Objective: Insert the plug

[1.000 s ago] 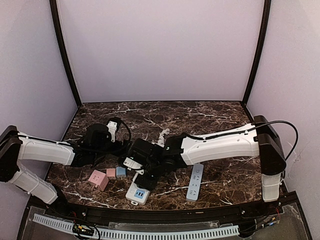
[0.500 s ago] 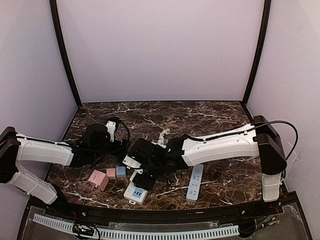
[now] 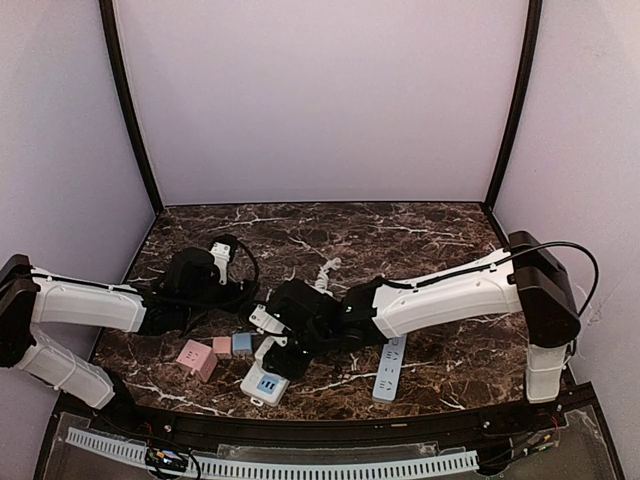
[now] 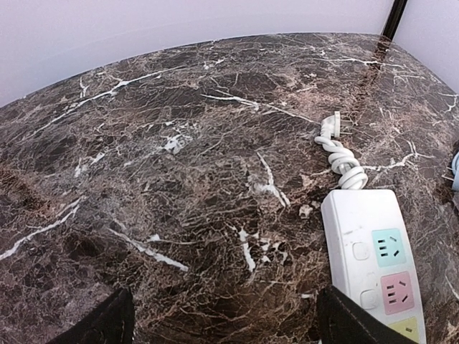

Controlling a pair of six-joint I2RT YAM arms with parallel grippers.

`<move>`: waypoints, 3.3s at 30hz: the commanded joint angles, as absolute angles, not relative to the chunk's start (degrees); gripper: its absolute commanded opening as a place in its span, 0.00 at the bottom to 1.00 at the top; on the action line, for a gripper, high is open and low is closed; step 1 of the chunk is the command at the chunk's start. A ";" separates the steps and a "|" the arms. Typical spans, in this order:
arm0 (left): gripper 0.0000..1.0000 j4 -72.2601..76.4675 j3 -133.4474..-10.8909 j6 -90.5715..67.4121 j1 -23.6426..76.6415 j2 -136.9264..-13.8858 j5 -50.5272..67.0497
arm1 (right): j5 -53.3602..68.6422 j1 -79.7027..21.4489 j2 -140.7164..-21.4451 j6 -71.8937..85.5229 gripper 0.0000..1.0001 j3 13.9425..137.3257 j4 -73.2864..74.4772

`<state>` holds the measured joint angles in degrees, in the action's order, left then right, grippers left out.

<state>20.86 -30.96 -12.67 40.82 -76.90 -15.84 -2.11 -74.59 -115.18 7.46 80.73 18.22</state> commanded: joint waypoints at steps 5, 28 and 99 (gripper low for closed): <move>0.88 20.21 -28.96 -13.51 40.87 -75.24 -16.61 | 1.07 -75.69 -127.87 12.48 0.00 72.51 30.52; 0.87 19.77 -27.95 -14.63 40.83 -73.87 -16.30 | -6.07 -79.97 -136.62 20.59 0.00 73.92 37.15; 0.42 1.01 -45.21 -21.16 56.53 -97.78 -22.35 | -30.88 -80.68 -83.26 30.99 0.99 55.55 28.73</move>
<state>0.36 -42.96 -27.94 56.18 -95.18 -22.35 -28.29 -80.20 -84.49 29.74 56.34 29.80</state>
